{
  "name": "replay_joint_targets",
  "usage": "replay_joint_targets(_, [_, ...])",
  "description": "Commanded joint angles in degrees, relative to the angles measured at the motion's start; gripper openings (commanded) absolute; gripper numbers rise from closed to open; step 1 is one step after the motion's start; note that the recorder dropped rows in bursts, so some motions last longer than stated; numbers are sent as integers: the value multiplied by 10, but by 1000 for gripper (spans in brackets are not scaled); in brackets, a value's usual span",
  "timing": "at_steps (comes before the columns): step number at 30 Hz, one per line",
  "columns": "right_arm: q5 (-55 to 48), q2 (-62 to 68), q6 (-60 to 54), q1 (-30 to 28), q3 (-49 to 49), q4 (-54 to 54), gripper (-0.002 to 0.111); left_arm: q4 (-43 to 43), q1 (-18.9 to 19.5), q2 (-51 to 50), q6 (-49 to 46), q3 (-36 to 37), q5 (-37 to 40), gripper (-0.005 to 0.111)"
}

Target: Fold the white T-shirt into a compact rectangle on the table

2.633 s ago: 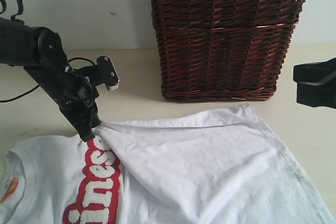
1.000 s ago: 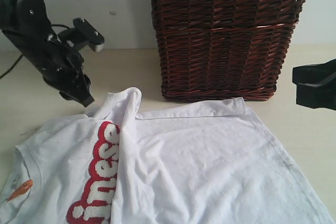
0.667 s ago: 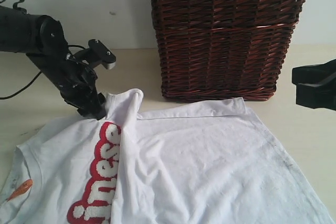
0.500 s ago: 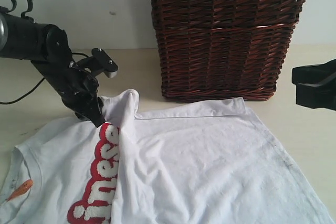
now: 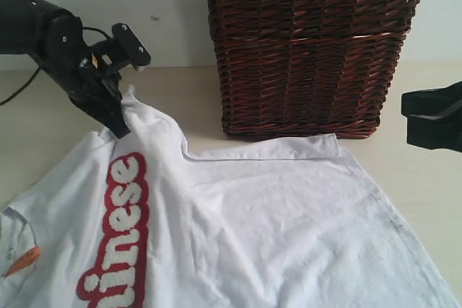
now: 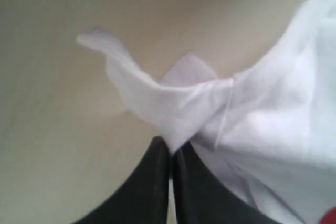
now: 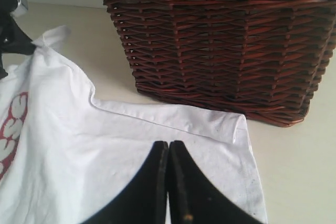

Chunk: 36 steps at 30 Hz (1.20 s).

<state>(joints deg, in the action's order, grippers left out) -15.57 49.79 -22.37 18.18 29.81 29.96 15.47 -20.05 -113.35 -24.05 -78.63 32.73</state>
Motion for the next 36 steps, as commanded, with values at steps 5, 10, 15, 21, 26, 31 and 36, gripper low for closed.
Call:
replay_joint_targets(5, [1, -4, -5, -2, -2, 2, 0, 60, -25, 44, 64, -5, -60, 42])
replay_joint_targets(10, [1, -4, -5, -2, -2, 2, 0, 77, -44, 28, 78, -5, -55, 62])
replay_joint_targets(15, [1, -4, -5, -2, -2, 1, 0, 85, -27, 10, 138, -5, -13, 58])
replay_joint_targets(21, [1, -4, -5, -2, -2, 3, 0, 71, 2, -39, 181, -5, 21, 59])
replay_joint_targets(26, [1, -4, -5, -2, -2, 5, 0, 64, 2, -70, 181, -5, -7, 59])
replay_joint_targets(31, [1, -4, -5, -2, -2, 5, 0, 69, 3, -98, 182, -5, -28, 59])
replay_joint_targets(36, [2, -4, -6, -2, -2, 5, 0, 83, 3, -102, 180, -6, -11, 55])
